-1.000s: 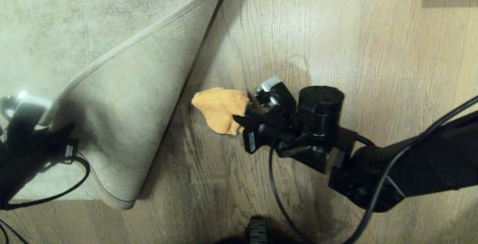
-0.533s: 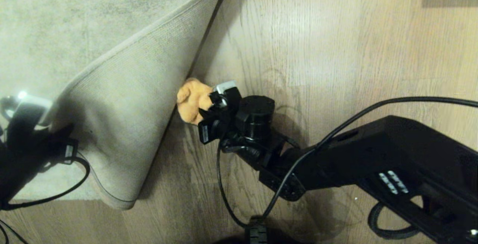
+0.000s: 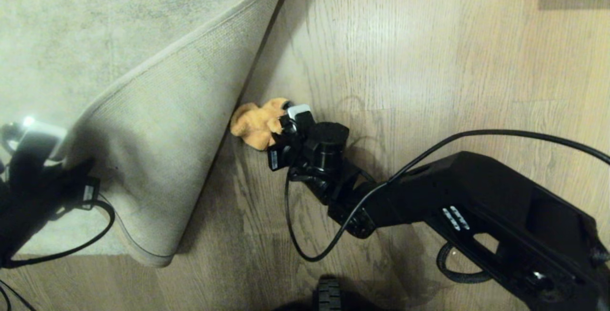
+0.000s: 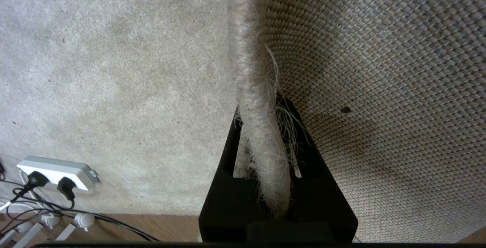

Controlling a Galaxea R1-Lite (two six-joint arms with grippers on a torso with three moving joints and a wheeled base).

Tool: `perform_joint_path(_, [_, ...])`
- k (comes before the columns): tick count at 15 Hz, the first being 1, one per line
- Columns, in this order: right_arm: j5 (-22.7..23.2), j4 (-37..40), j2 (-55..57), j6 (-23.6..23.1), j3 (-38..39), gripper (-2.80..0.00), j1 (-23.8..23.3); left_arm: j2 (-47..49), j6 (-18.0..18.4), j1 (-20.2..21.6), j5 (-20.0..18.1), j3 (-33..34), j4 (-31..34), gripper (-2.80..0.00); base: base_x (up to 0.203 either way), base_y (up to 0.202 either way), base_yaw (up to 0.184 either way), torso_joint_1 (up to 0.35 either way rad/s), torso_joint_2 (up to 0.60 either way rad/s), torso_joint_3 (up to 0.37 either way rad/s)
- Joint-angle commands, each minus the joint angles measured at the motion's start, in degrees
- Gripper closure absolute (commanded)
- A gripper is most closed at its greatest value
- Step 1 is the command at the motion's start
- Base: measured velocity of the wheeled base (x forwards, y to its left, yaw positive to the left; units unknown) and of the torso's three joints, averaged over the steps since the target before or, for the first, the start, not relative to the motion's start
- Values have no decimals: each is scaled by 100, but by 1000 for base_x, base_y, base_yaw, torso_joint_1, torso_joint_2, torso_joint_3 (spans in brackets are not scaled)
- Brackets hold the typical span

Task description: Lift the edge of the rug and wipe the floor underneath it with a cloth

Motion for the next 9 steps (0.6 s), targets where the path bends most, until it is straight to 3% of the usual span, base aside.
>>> perform_joint_path(1, [-41, -21, -131, -132, -58, 0, -368, -3, 12, 0, 2, 46, -34, 0, 0, 0, 0, 0, 0, 0])
perform_joint_path(5, [-41, 53, -630, -191, -52, 0, -776, -4, 30, 0, 2, 151, -34, 0, 0, 0, 0, 0, 0, 0])
perform_joint_path(9, [-51, 301, -1078, -292, 10, 0, -818, -4, 30, -8, -6, 151, -34, 0, 0, 0, 0, 0, 0, 0])
